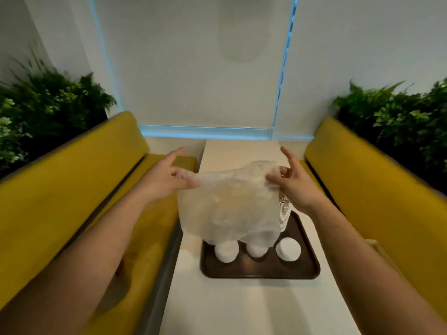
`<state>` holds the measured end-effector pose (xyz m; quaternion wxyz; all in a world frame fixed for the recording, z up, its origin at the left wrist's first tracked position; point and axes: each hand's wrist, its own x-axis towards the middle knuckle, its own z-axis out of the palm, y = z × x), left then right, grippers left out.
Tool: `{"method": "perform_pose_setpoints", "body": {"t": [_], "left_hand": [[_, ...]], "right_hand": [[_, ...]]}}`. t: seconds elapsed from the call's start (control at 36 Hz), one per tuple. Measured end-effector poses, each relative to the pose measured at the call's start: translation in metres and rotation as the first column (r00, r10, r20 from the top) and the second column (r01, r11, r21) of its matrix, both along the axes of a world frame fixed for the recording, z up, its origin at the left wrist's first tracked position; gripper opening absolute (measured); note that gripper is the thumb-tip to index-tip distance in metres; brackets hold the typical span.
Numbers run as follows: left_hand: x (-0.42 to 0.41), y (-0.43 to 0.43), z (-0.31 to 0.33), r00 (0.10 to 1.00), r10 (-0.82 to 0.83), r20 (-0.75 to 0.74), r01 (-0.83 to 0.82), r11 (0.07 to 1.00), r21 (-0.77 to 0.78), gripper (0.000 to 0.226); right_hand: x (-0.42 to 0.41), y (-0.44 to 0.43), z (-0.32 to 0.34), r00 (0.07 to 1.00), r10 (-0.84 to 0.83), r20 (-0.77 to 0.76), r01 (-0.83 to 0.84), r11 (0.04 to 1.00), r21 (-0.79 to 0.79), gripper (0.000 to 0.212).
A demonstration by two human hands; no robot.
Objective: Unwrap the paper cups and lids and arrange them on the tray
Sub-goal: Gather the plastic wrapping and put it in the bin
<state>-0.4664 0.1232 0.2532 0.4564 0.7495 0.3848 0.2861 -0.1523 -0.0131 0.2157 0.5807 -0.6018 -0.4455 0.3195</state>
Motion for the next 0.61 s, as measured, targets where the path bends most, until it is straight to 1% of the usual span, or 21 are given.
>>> {"method": "perform_pose_setpoints", "body": {"t": [0.03,0.06,0.08,0.11,0.14,0.17,0.19,0.22,0.25,0.31,0.33,0.36,0.39,0.42,0.44,0.47,0.5,0.56,0.58,0.61], "left_hand": [[0.002,0.001,0.009,0.993,0.008,-0.12,0.005,0.994,0.112,0.087],[0.003,0.002,0.017,0.974,0.057,-0.217,-0.007,0.974,0.225,0.071],[0.005,0.003,0.025,0.954,0.117,-0.275,-0.021,0.944,0.331,0.053],[0.005,0.006,0.031,0.94,0.166,-0.298,-0.03,0.911,0.412,0.037],[0.006,0.009,0.037,0.931,0.199,-0.305,-0.038,0.886,0.462,0.025],[0.007,0.011,0.043,0.923,0.222,-0.316,-0.041,0.869,0.493,0.025],[0.007,0.013,0.05,0.909,0.238,-0.341,-0.037,0.863,0.503,0.029],[0.006,0.014,0.058,0.893,0.245,-0.377,-0.025,0.865,0.502,0.032],[0.005,0.013,0.067,0.87,0.238,-0.431,0.004,0.872,0.489,0.033],[0.0,0.01,0.086,0.801,0.187,-0.569,0.087,0.904,0.419,0.035],[-0.001,0.008,0.095,0.754,0.162,-0.636,0.128,0.914,0.385,0.042],[0.0,0.004,0.104,0.702,0.148,-0.697,0.17,0.915,0.365,0.055],[0.003,0.0,0.112,0.674,0.146,-0.724,0.198,0.908,0.368,0.071],[0.01,-0.005,0.116,0.681,0.132,-0.72,0.22,0.902,0.373,0.085],[0.02,-0.011,0.118,0.708,0.095,-0.7,0.246,0.896,0.371,0.096],[0.031,-0.017,0.117,0.728,0.045,-0.684,0.28,0.891,0.356,0.1],[0.043,-0.022,0.113,0.733,-0.005,-0.68,0.321,0.884,0.34,0.091],[0.06,-0.027,0.103,0.753,-0.101,-0.651,0.37,0.882,0.291,0.05],[0.063,-0.027,0.099,0.787,-0.155,-0.597,0.366,0.897,0.249,0.031],[0.063,-0.027,0.096,0.83,-0.201,-0.52,0.352,0.912,0.209,0.019]], "right_hand": [[0.002,-0.003,0.01,0.995,0.018,0.097,-0.015,1.0,-0.026,0.072],[0.002,-0.006,0.02,0.974,0.023,0.226,-0.006,0.997,-0.074,0.063],[0.002,-0.008,0.03,0.937,0.026,0.349,0.013,0.994,-0.109,0.051],[0.001,-0.009,0.039,0.887,0.022,0.462,0.043,0.991,-0.13,0.037],[0.001,-0.009,0.047,0.838,0.009,0.546,0.075,0.989,-0.131,0.022],[0.001,-0.01,0.055,0.777,-0.016,0.629,0.122,0.985,-0.126,0.01],[0.001,-0.01,0.063,0.713,-0.048,0.7,0.171,0.98,-0.106,0.006],[0.001,-0.009,0.069,0.655,-0.083,0.751,0.216,0.973,-0.08,0.013],[0.003,-0.009,0.075,0.629,-0.107,0.77,0.234,0.971,-0.056,0.018],[0.003,-0.008,0.087,0.646,-0.113,0.755,0.2,0.979,-0.024,0.024],[0.002,-0.008,0.094,0.675,-0.097,0.731,0.167,0.986,-0.023,0.026],[0.0,-0.008,0.101,0.713,-0.068,0.698,0.114,0.993,-0.02,0.027],[-0.004,-0.007,0.108,0.753,-0.019,0.658,0.046,0.999,-0.024,0.025],[-0.01,-0.006,0.114,0.779,0.03,0.627,-0.02,1.0,-0.023,0.024],[-0.017,-0.003,0.12,0.785,0.057,0.617,-0.061,0.998,-0.016,0.026],[-0.024,0.001,0.125,0.781,0.066,0.621,-0.082,0.997,-0.002,0.03],[-0.031,0.005,0.129,0.773,0.059,0.631,-0.092,0.996,0.02,0.033],[-0.043,0.013,0.134,0.771,0.02,0.637,-0.102,0.991,0.092,0.031],[-0.047,0.014,0.135,0.789,-0.002,0.615,-0.101,0.986,0.132,0.026],[-0.047,0.013,0.135,0.815,-0.035,0.579,-0.086,0.98,0.181,0.024]]}}
